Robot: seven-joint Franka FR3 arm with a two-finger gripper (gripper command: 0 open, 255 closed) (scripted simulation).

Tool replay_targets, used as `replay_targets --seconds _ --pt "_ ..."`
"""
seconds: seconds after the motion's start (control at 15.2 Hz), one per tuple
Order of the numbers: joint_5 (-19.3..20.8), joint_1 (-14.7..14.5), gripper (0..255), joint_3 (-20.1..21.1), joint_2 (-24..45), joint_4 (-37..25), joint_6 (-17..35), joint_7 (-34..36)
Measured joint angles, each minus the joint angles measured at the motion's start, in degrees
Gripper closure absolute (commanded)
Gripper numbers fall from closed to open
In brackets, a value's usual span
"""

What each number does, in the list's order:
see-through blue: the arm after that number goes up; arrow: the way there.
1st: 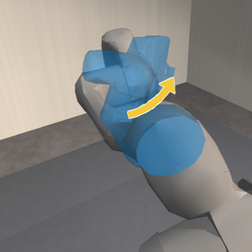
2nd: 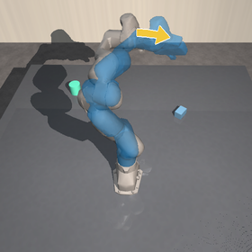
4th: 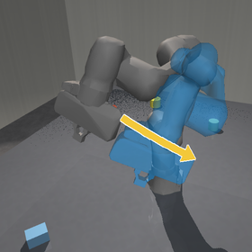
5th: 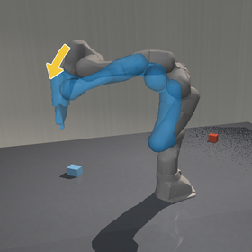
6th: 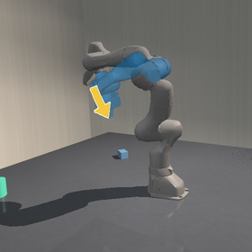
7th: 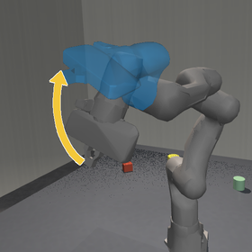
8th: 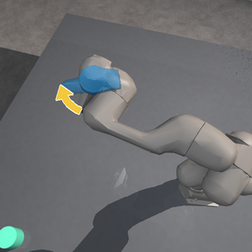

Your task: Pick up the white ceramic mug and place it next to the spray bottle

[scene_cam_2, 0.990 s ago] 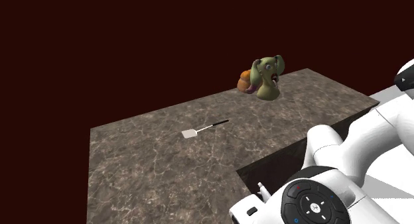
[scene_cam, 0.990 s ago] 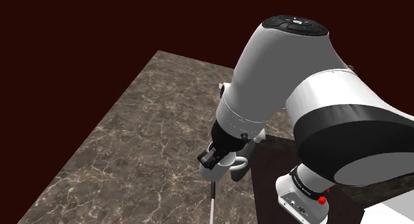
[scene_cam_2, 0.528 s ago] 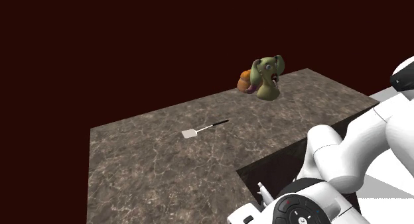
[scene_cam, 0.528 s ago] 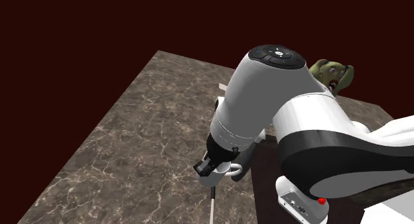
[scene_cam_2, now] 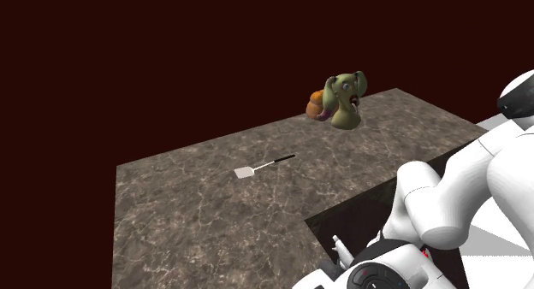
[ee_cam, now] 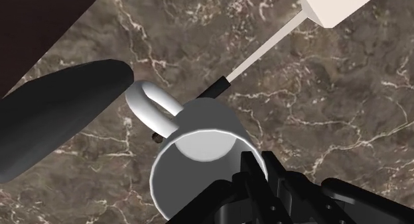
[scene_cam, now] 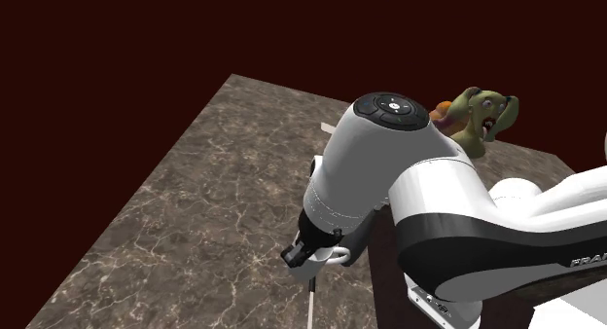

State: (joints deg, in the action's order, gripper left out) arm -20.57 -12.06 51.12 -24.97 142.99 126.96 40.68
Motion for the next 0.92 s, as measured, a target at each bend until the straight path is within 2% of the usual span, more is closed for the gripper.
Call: replay_targets --seconds 0.2,0.26,0.66,0.92 --pt "0.0 0.0 255 0.1 0.1 0.0 0.1 0.0" --pt "0.0 0.0 0 0.1 0.1 0.0 0.1 0.1" --pt "0.0 0.0 0 0.1 0.1 0.0 0.1 0.1" --pt "-0.3 -1.3 0 -2.9 -3.3 -3.6 -6.7 -0.5"
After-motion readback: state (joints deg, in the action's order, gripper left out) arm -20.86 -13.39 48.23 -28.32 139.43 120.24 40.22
